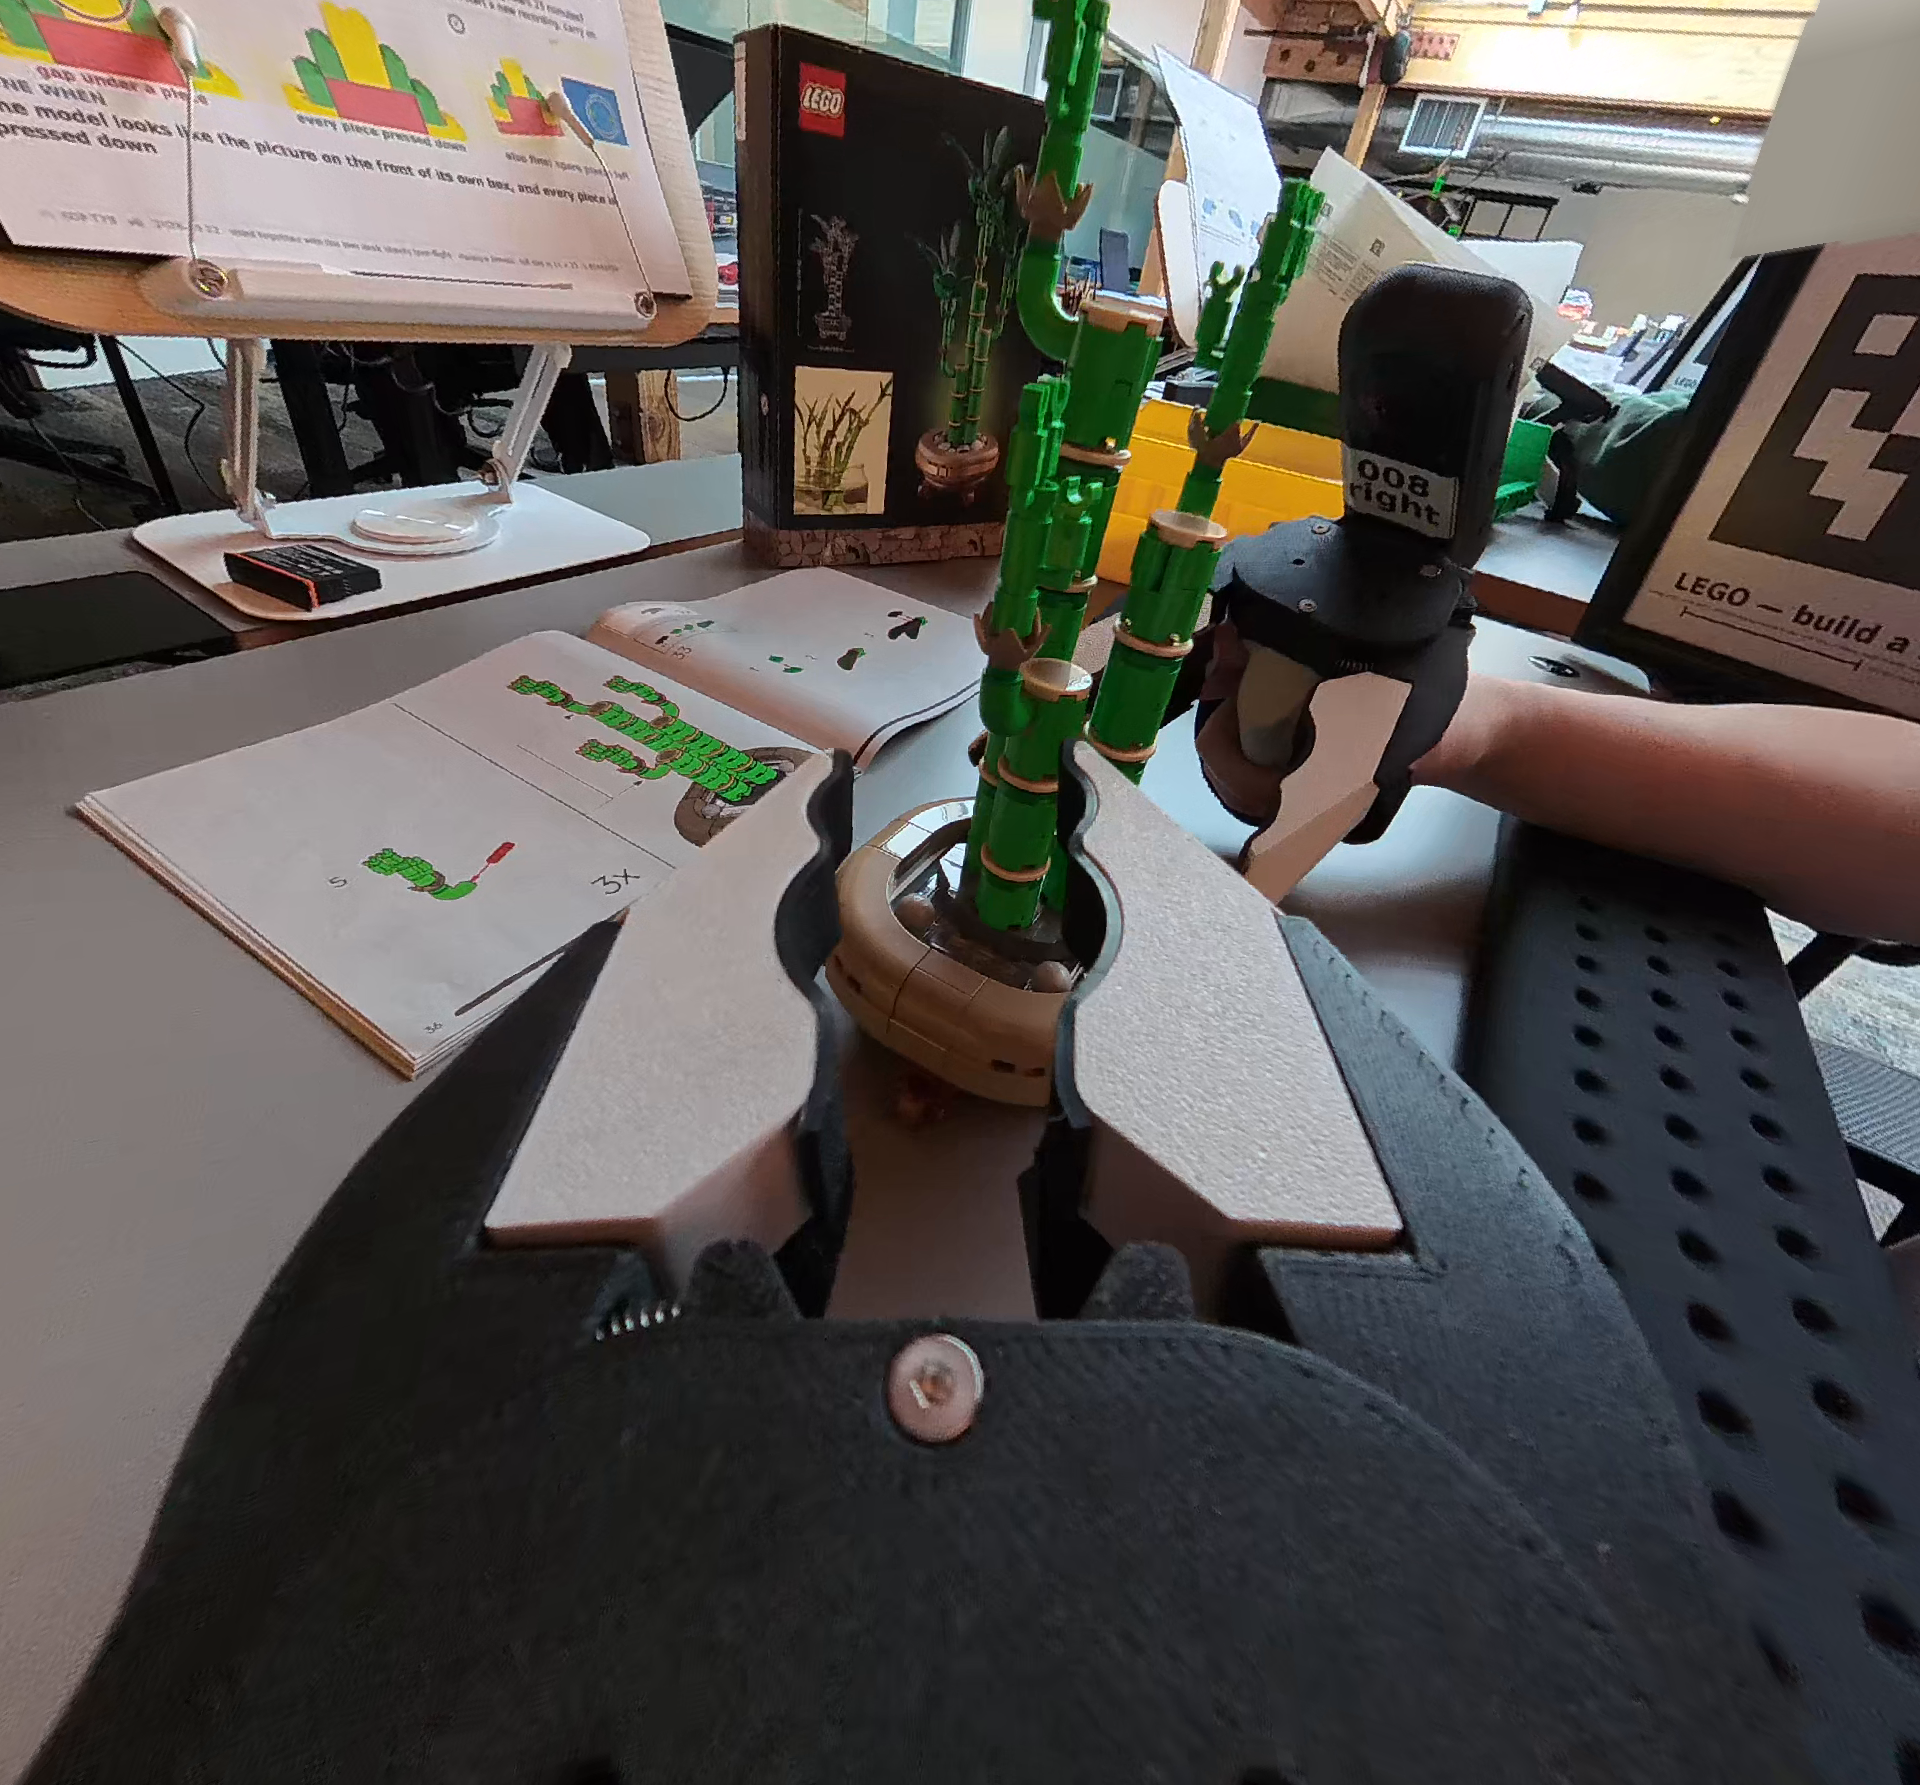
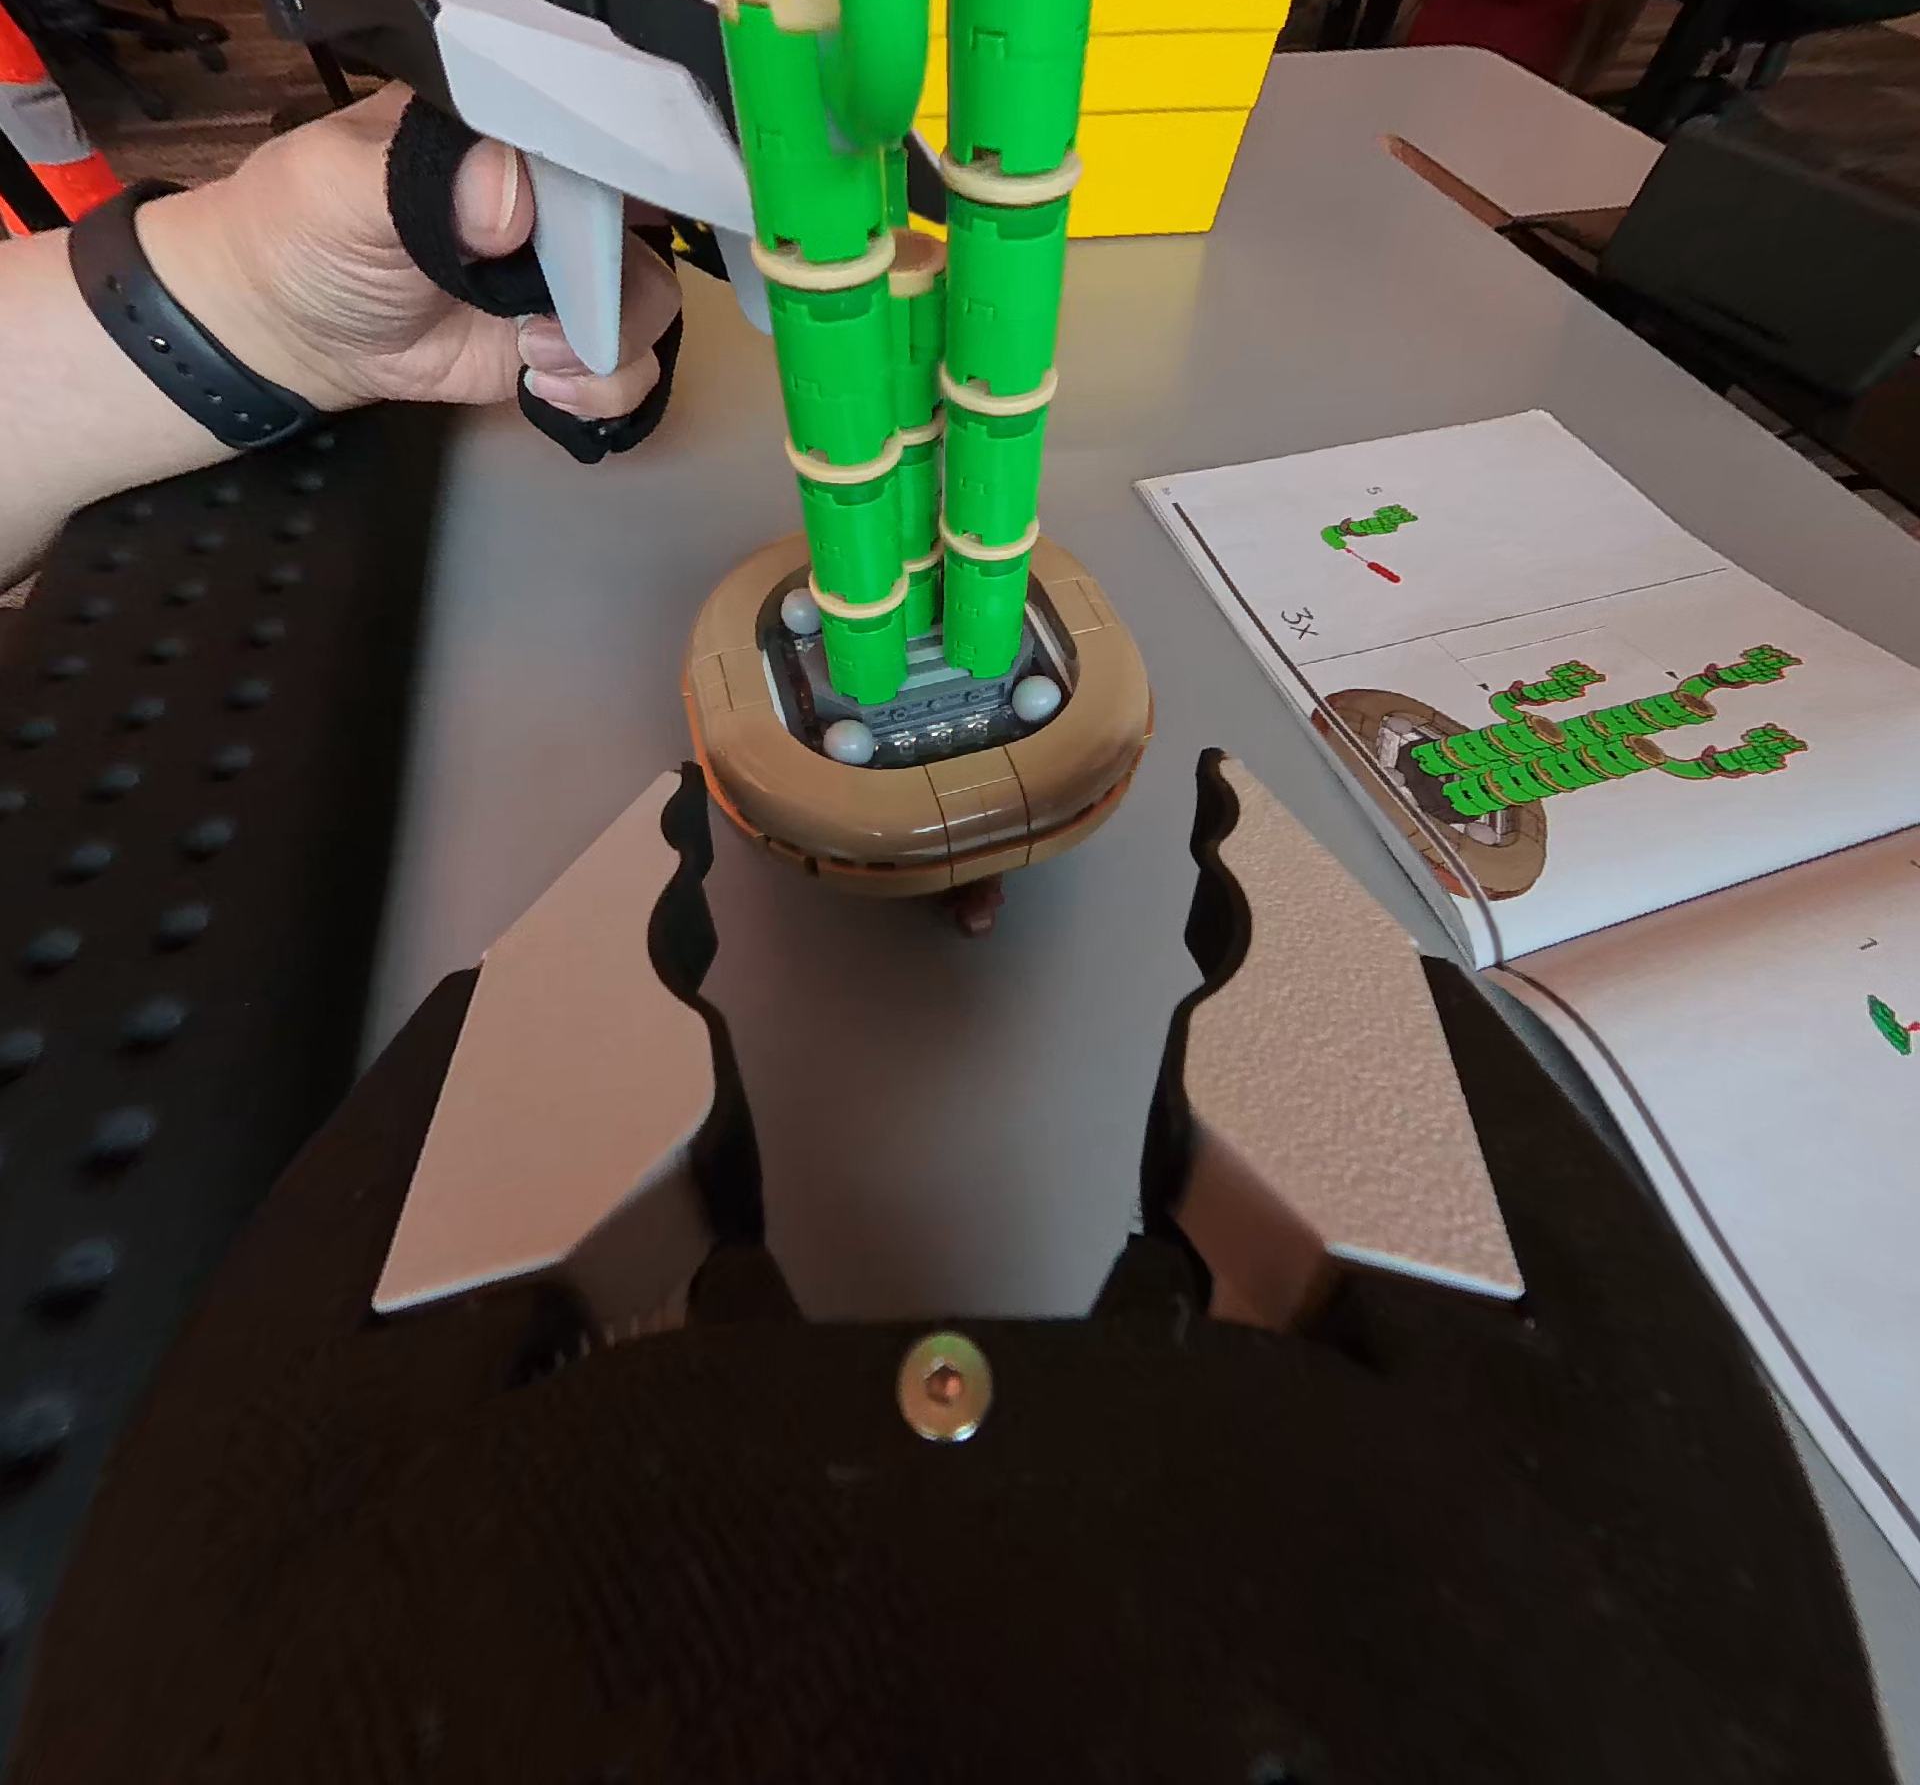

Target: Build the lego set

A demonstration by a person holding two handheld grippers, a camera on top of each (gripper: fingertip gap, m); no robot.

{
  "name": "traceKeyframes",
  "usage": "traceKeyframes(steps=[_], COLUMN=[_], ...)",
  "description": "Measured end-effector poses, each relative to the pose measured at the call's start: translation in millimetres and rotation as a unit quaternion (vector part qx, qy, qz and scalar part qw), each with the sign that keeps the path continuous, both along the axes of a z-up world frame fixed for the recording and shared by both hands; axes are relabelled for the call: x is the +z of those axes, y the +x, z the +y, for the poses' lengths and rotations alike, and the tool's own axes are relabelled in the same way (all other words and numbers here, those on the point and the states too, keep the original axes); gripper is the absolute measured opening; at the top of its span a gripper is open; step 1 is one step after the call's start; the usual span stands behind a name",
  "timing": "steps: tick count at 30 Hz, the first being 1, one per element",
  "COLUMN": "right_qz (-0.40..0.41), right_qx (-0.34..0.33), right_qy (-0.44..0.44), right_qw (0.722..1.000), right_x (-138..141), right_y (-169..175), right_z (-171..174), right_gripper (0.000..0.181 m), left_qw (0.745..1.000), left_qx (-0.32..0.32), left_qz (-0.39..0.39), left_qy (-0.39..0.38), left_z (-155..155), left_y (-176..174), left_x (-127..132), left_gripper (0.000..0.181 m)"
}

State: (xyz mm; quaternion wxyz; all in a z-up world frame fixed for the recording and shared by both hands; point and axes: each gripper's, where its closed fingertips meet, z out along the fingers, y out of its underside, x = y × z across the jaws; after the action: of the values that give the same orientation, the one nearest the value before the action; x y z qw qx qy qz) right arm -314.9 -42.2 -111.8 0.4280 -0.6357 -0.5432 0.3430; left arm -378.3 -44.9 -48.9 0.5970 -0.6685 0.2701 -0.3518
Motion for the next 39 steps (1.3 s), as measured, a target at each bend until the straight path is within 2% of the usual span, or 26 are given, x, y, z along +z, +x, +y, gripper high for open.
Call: traceKeyframes(steps=[8, 18, 39], right_qz=[0.028, 0.034, 0.008], right_qx=[0.004, 0.006, 0.027], right_qy=[-0.018, -0.012, -0.014], right_qw=[0.999, 0.999, 1.000], right_x=[10.7, 17.9, 5.4], right_y=[5.7, 15.1, 10.5], right_z=[3.9, 8.3, -0.7], right_gripper=[0.090, 0.087, 0.087], left_qw=[1.000, 1.000, 1.000], left_qx=[0.001, -0.001, 0.004], left_qz=[-0.027, -0.022, -0.025], left_qy=[0.001, 0.002, -0.001], left_z=[0.5, -0.2, 1.7], left_y=[-5.1, -3.9, -6.8], left_x=[7.2, 5.8, 4.6], left_gripper=[0.036, 0.036, 0.035])
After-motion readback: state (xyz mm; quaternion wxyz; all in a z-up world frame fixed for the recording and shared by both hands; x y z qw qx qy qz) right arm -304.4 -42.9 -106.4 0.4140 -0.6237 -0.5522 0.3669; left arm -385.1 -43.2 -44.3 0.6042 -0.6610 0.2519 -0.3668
